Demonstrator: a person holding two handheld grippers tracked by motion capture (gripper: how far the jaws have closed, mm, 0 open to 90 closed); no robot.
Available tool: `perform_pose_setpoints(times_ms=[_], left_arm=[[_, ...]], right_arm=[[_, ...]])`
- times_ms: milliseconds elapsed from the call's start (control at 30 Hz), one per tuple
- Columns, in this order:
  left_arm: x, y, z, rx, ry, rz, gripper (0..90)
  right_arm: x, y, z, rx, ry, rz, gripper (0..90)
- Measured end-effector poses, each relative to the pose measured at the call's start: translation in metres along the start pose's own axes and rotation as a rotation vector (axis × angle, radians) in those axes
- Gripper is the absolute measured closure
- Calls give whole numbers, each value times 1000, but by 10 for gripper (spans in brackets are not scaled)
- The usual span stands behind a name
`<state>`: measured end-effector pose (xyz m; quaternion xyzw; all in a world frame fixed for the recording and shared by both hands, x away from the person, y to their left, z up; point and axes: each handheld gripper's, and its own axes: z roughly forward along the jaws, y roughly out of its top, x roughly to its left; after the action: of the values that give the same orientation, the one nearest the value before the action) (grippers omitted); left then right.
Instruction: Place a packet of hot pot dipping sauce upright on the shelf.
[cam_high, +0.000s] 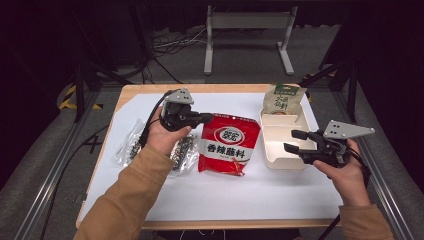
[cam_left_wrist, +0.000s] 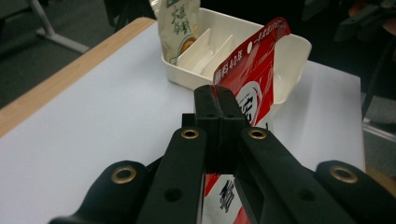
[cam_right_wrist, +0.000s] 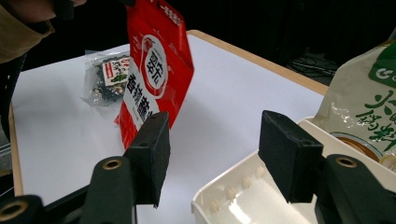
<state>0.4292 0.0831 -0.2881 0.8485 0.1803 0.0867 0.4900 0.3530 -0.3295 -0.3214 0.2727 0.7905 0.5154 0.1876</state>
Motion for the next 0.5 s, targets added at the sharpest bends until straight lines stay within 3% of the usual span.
perform_pose_setpoints(times_ms=[133,500], left_arm=[[-13,2,-7,0,-10,49,900],[-37,6,-16,-39,-33,126,900]], right_arm=[[2,0,1,9,7,-6,418],[9,3,5,20,58,-43,392]])
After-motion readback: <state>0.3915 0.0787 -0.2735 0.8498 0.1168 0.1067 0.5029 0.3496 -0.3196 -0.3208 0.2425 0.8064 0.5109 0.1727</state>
